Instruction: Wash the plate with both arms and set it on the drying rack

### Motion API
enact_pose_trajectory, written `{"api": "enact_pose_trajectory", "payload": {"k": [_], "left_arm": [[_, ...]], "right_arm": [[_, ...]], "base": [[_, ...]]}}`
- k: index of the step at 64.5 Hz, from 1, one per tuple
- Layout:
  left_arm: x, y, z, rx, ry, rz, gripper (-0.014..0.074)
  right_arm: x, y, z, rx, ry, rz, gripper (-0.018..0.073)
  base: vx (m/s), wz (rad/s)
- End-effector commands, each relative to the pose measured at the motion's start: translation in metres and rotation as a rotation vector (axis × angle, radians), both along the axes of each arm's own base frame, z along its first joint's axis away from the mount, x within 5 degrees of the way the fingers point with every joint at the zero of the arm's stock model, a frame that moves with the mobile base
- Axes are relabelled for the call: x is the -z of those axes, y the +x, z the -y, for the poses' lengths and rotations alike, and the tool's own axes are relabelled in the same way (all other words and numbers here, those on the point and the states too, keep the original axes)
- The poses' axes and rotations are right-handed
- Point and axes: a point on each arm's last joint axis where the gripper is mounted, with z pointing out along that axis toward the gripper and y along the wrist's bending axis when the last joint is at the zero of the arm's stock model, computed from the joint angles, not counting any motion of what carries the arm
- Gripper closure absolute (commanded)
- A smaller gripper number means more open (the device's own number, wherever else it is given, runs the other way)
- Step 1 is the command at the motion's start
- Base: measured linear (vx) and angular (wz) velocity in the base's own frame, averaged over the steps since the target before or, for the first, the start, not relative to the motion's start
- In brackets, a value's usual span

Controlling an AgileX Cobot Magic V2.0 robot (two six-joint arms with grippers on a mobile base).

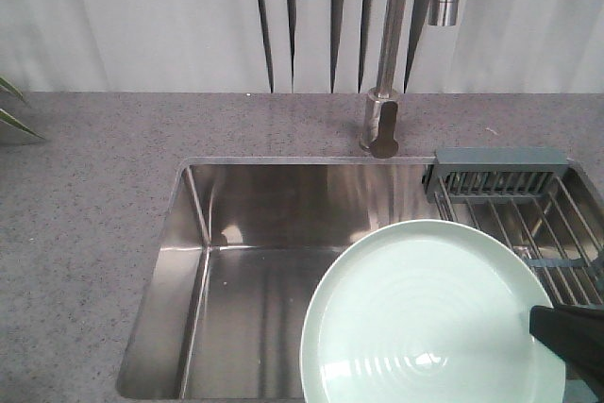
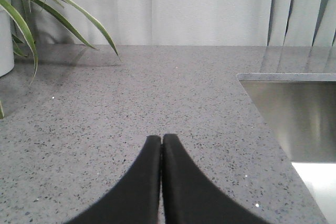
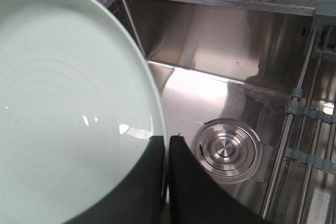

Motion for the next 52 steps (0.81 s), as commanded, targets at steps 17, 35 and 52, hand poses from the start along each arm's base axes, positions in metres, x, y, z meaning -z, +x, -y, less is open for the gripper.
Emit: {"api": "enact_pose_trajectory", "payload": {"k": [17, 35, 52], "left_arm": [[-0.0174, -0.0017, 0.001, 0.012, -0.012, 0.114, 0.0603], [-0.0174, -0.0017, 0.001, 0.012, -0.012, 0.114, 0.0603], [-0.0186, -0.0018, 0.0025, 0.013, -0.289, 0.122, 0.0603]], "right_arm": [[-0.0124, 0.0028, -0.0002, 0.022, 0.043, 0.053, 0.0561], [-0.0124, 0.0028, -0.0002, 0.021, 0.042, 0.054, 0.0561], [-0.0124, 0.0028, -0.0002, 0.021, 0.042, 0.054, 0.0561]], "base": [[0.0, 0.0], [0.0, 0.0], [0.0, 0.0]]}}
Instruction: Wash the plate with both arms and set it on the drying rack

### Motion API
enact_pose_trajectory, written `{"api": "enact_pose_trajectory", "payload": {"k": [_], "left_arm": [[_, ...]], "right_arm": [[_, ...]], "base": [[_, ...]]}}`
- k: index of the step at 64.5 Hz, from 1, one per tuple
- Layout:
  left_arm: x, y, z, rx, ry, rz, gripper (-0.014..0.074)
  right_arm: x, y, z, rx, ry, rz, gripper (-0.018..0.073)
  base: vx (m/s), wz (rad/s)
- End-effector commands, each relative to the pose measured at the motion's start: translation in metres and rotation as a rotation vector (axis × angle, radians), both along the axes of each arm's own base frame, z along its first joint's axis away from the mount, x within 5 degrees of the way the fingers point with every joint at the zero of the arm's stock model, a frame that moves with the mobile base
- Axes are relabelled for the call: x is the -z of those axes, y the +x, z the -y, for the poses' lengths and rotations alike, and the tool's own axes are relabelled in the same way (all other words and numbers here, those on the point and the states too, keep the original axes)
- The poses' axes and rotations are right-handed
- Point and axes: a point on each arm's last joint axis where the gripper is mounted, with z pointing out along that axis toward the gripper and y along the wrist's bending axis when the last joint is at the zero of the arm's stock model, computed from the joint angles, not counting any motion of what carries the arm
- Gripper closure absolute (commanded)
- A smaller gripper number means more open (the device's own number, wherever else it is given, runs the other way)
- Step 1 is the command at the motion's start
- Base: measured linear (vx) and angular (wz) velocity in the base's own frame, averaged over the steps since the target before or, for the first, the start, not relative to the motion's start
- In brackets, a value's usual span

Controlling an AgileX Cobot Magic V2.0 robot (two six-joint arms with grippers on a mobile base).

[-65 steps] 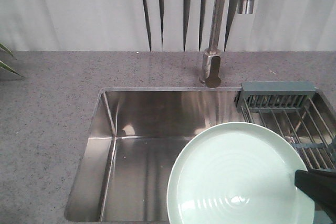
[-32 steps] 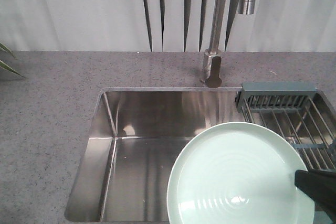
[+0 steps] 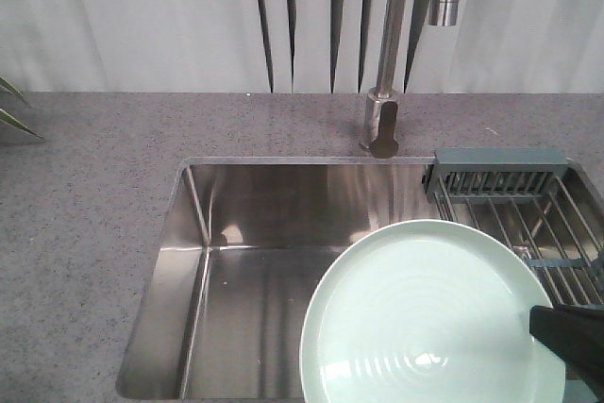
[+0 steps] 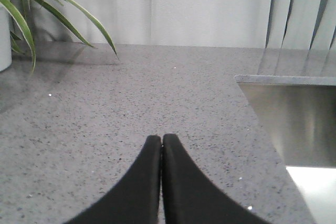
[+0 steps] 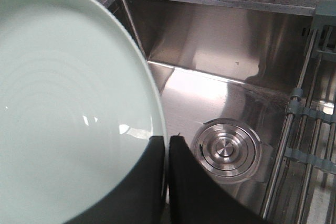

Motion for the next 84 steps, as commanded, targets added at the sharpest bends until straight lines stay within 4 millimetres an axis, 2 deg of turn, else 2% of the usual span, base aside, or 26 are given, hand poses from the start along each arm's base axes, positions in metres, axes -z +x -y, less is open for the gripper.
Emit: {"api": "enact_pose_trajectory", "payload": {"k": [1, 6, 11, 28, 43, 50, 56, 63, 70, 78, 84], "left_arm": [[-0.019, -0.002, 0.002, 0.01, -0.285, 0.122, 0.0603], [-0.02, -0.002, 0.004, 0.011, -0.559, 0.121, 0.0603], [-0.02, -0.002, 0.005, 0.013, -0.731, 0.116, 0.0603], [-0.022, -0.002, 0.005, 0.019, -0.866, 0.131, 0.0603], [-0.025, -0.002, 0.007, 0.036, -1.359, 0.124, 0.0603], [-0.037, -0.005, 0.009, 0.078, -1.526, 0.131, 0.0603], [-0.065, -0.012, 0.015, 0.181, -1.43, 0.152, 0.0603], [-0.104, -0.028, 0.021, 0.308, -1.185, 0.232, 0.0603], [-0.133, -0.035, 0.024, 0.354, -0.979, 0.305, 0.0603], [-0.153, -0.023, 0.029, 0.387, -0.877, 0.266, 0.0603], [-0.162, -0.001, 0.038, 0.449, -0.804, 0.161, 0.0603]], "right_arm": [[-0.012, 0.003, 0.0, 0.021, 0.042, 0.054, 0.0561], [-0.012, 0.003, 0.0, 0.022, 0.043, 0.053, 0.0561], [-0.012, 0.003, 0.0, 0.022, 0.043, 0.053, 0.0561], [-0.012, 0.003, 0.0, 0.022, 0.043, 0.053, 0.0561], [-0.013, 0.003, 0.0, 0.023, 0.042, 0.055, 0.0561], [-0.013, 0.003, 0.0, 0.023, 0.042, 0.055, 0.0561], [-0.013, 0.003, 0.0, 0.023, 0.042, 0.055, 0.0561], [-0.013, 0.003, 0.0, 0.023, 0.043, 0.055, 0.0561], [-0.013, 0.003, 0.0, 0.023, 0.043, 0.055, 0.0561], [-0.013, 0.003, 0.0, 0.023, 0.043, 0.055, 0.0561], [-0.013, 0.003, 0.0, 0.023, 0.043, 0.055, 0.0561]], "base": [[0.0, 0.0], [0.0, 0.0], [0.0, 0.0], [0.0, 0.0], [0.0, 0.0], [0.0, 0.0], [0.0, 0.0], [0.0, 0.0], [0.0, 0.0], [0.0, 0.0], [0.0, 0.0]]}}
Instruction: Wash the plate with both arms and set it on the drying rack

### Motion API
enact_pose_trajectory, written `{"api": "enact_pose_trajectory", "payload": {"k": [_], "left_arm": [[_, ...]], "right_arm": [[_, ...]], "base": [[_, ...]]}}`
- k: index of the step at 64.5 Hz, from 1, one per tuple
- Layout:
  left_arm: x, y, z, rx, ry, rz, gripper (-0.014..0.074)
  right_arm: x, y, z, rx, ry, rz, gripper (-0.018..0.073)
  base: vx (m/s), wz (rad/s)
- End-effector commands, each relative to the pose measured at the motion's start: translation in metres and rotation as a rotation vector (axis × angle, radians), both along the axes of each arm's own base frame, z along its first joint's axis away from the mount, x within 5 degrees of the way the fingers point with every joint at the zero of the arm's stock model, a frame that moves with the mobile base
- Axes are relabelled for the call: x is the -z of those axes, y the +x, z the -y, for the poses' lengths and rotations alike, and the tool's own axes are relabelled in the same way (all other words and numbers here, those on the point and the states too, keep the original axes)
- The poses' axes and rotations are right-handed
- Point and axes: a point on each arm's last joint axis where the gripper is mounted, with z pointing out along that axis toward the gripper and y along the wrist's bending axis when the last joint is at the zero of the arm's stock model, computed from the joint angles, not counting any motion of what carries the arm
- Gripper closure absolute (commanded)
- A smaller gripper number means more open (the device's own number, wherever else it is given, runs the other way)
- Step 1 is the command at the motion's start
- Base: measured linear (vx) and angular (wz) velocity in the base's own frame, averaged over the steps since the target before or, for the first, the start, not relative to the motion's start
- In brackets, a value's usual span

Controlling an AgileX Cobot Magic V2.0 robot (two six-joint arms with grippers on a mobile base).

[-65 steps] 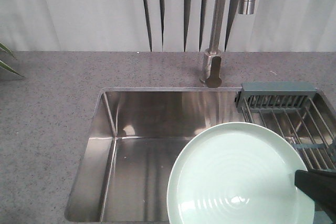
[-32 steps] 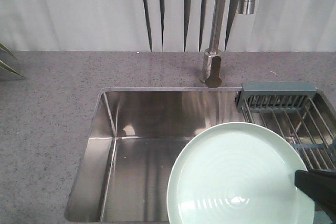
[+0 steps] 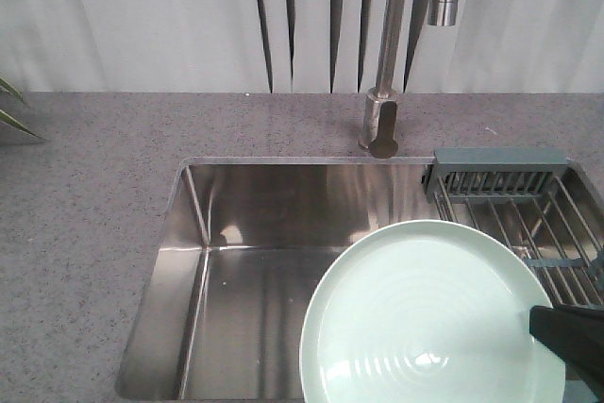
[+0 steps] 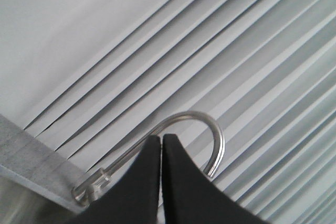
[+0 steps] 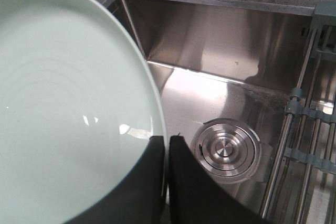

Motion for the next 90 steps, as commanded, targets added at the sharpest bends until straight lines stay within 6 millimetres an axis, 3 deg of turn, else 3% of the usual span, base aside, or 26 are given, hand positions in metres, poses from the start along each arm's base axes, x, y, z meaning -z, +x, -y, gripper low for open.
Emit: {"api": "enact_pose_trajectory", "payload": {"k": [1, 17, 27, 41, 48, 53, 68, 90], "left_arm": [[-0.019, 0.019, 0.008, 0.084, 0.075, -0.016, 0.0603], [-0.045, 0.099, 0.023, 0.235, 0.286, 0.0, 0.0588], [-0.06, 0.151, 0.035, 0.406, 0.319, 0.037, 0.0514], [-0.071, 0.227, 0.052, 0.568, 0.301, 0.04, 0.024], [-0.066, 0.265, 0.073, 0.638, 0.321, 0.027, 0.0103], [-0.062, 0.285, 0.091, 0.689, 0.357, 0.029, 0.0053], [-0.043, 0.335, 0.149, 0.805, 0.366, 0.04, 0.0059], [-0.017, 0.371, 0.211, 0.852, 0.355, 0.031, 0.0059]], "right_arm": [[-0.013, 0.003, 0.0, 0.023, 0.043, 0.055, 0.0561], [-0.013, 0.003, 0.0, 0.023, 0.042, 0.055, 0.0561], [-0.012, 0.003, 0.0, 0.021, 0.042, 0.054, 0.0561], [-0.012, 0.003, 0.0, 0.021, 0.043, 0.053, 0.0561], [-0.012, 0.003, 0.0, 0.021, 0.043, 0.053, 0.0561], [-0.012, 0.003, 0.0, 0.021, 0.043, 0.053, 0.0561], [-0.012, 0.003, 0.0, 0.021, 0.042, 0.053, 0.0561], [-0.012, 0.003, 0.0, 0.022, 0.043, 0.054, 0.0561]], "base": [[0.0, 0.0], [0.0, 0.0], [0.0, 0.0], [0.0, 0.0], [0.0, 0.0], [0.0, 0.0], [0.0, 0.0], [0.0, 0.0]]}}
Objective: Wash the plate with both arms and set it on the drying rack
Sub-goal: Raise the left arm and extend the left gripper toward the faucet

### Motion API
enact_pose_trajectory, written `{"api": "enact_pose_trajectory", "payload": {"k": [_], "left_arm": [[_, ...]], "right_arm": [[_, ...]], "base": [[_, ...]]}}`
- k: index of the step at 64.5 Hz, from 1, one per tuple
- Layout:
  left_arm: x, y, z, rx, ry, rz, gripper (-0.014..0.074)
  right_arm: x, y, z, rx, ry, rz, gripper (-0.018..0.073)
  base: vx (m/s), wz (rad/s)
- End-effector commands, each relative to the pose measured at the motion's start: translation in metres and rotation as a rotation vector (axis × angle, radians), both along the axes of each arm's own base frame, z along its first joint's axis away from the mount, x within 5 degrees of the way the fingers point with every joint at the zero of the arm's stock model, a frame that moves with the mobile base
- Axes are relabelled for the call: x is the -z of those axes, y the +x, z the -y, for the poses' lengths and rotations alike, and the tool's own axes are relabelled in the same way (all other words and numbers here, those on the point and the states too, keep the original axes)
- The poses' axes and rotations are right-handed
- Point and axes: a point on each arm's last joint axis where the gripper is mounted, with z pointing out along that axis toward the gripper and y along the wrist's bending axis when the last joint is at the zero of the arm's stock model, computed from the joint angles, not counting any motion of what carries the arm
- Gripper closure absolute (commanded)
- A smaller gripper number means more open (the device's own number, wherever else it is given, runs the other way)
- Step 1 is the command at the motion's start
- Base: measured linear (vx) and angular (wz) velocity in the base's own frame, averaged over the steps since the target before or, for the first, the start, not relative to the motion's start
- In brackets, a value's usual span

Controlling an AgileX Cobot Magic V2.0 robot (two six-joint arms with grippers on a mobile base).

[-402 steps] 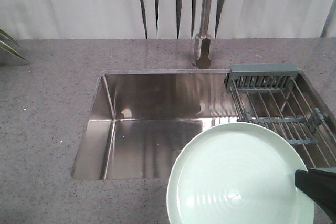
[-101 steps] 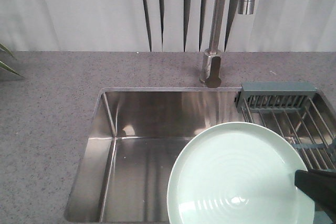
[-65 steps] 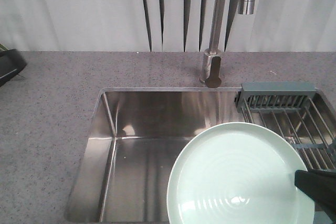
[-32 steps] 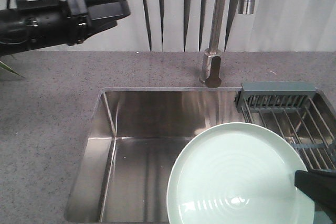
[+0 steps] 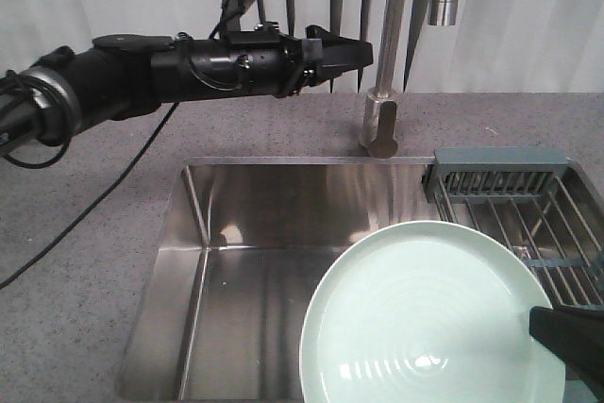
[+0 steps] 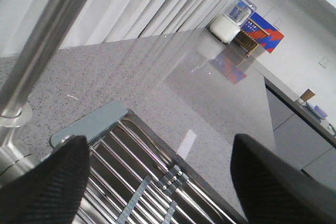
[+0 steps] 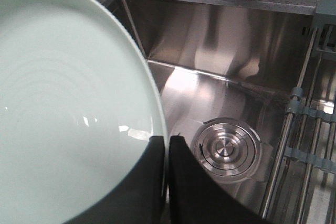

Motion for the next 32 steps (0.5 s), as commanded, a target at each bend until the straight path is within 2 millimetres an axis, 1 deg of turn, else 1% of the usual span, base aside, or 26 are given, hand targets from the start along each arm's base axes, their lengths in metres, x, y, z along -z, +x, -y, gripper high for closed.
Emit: {"api": "enact_pose_trajectory", "payload": {"k": [1, 11, 15, 32], "left_arm": [[-0.038, -0.005, 0.01, 0.0, -0.098, 0.056, 0.0059], [-0.03, 0.011, 0.029, -0.051, -0.101, 0.044, 0.0059], [-0.024, 0.017, 0.036, -0.059, -0.099, 0.04, 0.0059], [-0.009, 0.033, 0.053, -0.089, -0.153, 0.006, 0.0059]], "right_arm": [[-0.013, 0.003, 0.0, 0.024, 0.043, 0.055, 0.0561], [-0.013, 0.003, 0.0, 0.024, 0.043, 0.055, 0.0561], [-0.013, 0.003, 0.0, 0.024, 0.043, 0.055, 0.0561], [-0.013, 0.003, 0.0, 0.024, 0.042, 0.056, 0.0561]], "base": [[0.0, 0.0], [0.0, 0.0], [0.0, 0.0], [0.0, 0.0]]}}
